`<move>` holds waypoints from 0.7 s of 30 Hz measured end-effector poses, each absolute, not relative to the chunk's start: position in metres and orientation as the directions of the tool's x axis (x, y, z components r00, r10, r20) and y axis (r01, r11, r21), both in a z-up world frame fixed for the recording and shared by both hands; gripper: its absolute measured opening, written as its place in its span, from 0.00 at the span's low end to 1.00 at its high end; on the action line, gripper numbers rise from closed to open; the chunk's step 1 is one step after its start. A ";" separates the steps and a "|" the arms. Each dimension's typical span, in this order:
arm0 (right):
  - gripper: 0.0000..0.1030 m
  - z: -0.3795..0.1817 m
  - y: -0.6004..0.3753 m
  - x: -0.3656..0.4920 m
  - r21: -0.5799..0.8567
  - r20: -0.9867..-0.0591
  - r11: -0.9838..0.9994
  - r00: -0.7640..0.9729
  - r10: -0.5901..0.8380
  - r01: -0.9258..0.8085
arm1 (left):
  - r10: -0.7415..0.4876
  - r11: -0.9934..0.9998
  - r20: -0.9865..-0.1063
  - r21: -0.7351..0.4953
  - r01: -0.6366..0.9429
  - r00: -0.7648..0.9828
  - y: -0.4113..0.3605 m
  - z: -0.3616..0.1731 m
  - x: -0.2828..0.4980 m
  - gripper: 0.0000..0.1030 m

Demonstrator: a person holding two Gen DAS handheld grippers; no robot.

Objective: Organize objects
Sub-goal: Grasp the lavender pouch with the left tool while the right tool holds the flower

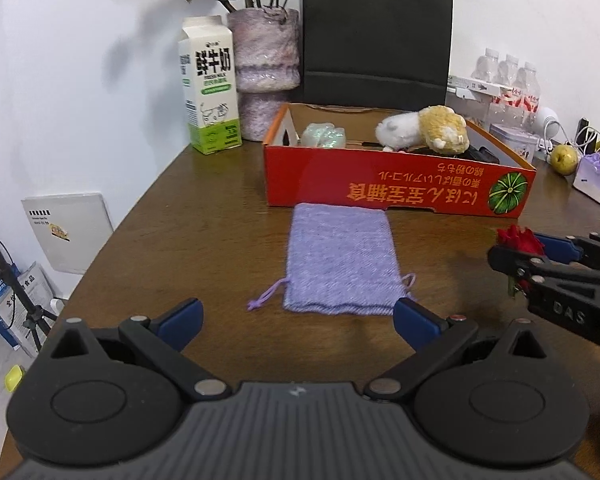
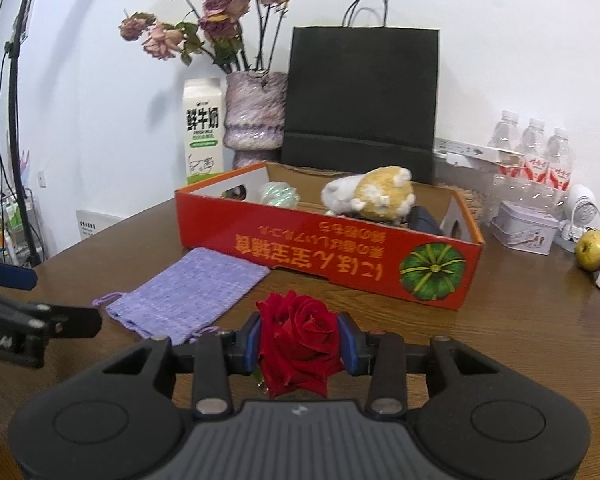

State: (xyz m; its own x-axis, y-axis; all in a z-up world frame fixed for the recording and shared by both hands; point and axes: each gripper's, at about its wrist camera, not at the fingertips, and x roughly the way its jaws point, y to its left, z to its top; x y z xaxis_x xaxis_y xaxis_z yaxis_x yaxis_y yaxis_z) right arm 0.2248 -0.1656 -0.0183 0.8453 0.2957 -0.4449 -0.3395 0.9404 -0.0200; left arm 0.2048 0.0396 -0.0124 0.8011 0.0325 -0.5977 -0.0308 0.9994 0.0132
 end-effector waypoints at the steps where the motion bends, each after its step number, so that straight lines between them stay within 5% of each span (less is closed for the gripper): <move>1: 0.36 -0.018 -0.169 0.225 -0.018 -0.442 0.942 0.848 0.294 -0.336 | 0.031 0.999 -0.605 0.013 -0.029 0.795 0.037 -0.011 0.210 1.00; 21: 0.37 -0.009 -0.222 0.242 0.124 -0.412 0.945 0.851 0.326 -0.301 | 0.073 0.995 -0.745 0.101 0.004 0.663 -0.010 -0.029 0.315 1.00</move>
